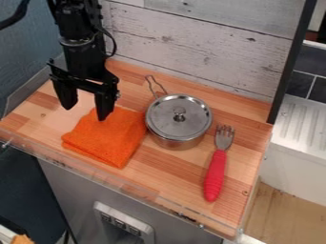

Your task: Move the red fork to the left side of the orange cloth

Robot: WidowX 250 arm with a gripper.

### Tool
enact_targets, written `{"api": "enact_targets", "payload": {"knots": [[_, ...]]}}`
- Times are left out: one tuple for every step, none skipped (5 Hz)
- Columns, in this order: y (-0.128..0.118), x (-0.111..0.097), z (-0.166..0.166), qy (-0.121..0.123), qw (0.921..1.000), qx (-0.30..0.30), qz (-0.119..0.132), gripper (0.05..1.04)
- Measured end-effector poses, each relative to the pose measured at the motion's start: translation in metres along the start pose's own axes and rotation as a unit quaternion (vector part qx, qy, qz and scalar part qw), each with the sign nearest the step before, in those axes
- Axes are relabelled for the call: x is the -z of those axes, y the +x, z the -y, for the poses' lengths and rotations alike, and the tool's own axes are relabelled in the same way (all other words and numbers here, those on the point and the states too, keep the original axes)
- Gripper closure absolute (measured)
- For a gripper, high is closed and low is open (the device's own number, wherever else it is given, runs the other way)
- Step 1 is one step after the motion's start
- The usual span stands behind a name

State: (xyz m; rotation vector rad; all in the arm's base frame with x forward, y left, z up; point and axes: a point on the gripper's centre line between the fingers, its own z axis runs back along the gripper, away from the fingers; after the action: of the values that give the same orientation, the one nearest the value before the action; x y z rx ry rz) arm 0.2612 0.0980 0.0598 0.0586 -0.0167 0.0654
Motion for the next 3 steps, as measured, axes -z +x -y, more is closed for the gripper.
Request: {"api": "enact_targets", "payload": {"knots": [[-0.001,0.006,0.002,-0.006,0.9999,0.0,-0.01,0.083],[0.006,0.006,0.029,-0.022,0.9993,0.029,0.0,0.083],[0.006,0.006,0.08,-0.026,0.996,0.085,0.009,0.083]]}}
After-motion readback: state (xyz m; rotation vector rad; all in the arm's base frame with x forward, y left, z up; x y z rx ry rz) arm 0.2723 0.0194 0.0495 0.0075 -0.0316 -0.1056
